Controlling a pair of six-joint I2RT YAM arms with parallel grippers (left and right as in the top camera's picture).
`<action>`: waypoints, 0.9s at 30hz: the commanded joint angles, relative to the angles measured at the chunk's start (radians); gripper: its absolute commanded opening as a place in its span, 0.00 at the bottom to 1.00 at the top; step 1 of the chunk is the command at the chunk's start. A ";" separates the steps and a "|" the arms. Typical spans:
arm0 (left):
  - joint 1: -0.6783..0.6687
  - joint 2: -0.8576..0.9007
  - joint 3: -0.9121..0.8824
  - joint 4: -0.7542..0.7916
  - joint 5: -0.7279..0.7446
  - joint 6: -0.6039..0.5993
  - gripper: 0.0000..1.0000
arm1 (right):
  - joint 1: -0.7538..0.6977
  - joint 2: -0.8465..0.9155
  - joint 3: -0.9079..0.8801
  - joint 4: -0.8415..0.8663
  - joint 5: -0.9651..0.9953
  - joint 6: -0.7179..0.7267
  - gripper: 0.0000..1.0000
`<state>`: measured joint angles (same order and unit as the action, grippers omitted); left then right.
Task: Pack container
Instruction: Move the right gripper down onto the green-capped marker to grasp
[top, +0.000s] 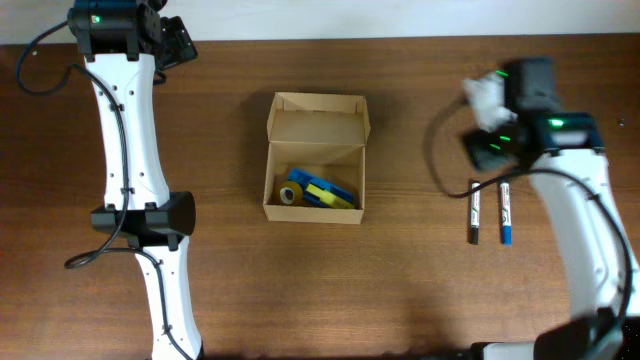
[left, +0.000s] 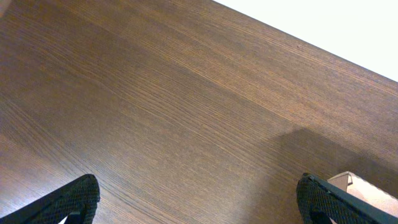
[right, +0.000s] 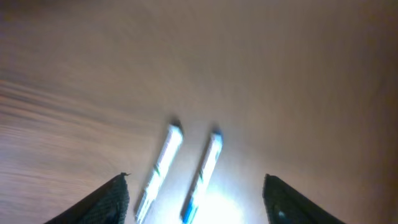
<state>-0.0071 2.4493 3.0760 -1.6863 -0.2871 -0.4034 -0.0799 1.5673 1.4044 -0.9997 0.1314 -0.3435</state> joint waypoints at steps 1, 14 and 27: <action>0.003 -0.038 -0.005 -0.001 0.001 0.013 1.00 | -0.137 0.042 -0.075 -0.006 -0.127 0.165 0.63; 0.003 -0.038 -0.005 -0.001 0.001 0.013 1.00 | -0.181 0.301 -0.102 -0.028 -0.233 0.230 0.59; 0.003 -0.038 -0.005 -0.001 0.001 0.013 1.00 | -0.174 0.404 -0.103 0.006 -0.237 0.248 0.52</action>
<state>-0.0071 2.4493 3.0760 -1.6863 -0.2874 -0.4034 -0.2592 1.9526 1.3083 -0.9974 -0.0925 -0.1051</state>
